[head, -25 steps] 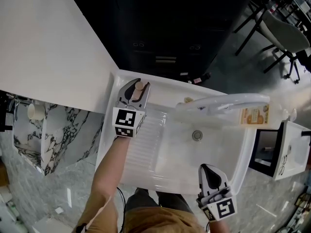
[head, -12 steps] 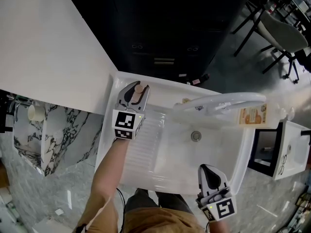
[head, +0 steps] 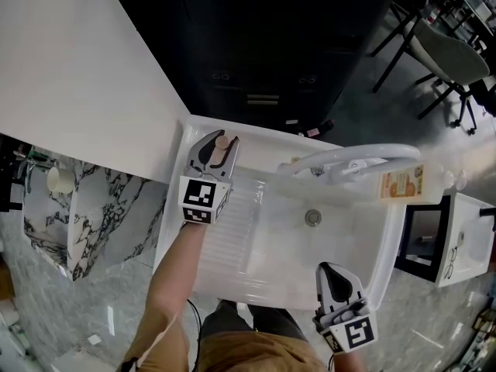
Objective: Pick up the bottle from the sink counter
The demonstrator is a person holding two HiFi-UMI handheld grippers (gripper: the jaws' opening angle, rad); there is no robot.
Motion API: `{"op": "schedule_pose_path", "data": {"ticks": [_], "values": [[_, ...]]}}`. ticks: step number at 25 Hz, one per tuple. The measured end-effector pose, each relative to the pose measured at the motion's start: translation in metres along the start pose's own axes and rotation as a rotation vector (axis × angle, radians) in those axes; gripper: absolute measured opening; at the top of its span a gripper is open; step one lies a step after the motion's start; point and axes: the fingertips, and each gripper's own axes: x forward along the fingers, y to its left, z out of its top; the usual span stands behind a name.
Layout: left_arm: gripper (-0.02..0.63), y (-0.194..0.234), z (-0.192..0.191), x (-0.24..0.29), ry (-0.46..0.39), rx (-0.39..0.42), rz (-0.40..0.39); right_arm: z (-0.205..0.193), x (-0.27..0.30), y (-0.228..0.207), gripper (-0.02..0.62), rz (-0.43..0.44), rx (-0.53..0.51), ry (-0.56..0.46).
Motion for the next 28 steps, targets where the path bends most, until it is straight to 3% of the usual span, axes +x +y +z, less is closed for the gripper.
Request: {"op": "schedule_pose_path", "data": {"ticks": [28], "values": [[0.127, -0.014, 0.065, -0.060, -0.037, 0.003, -0.036, 0.041, -0.014, 0.041, 0.000, 0.017, -0.049, -0.085]]}}
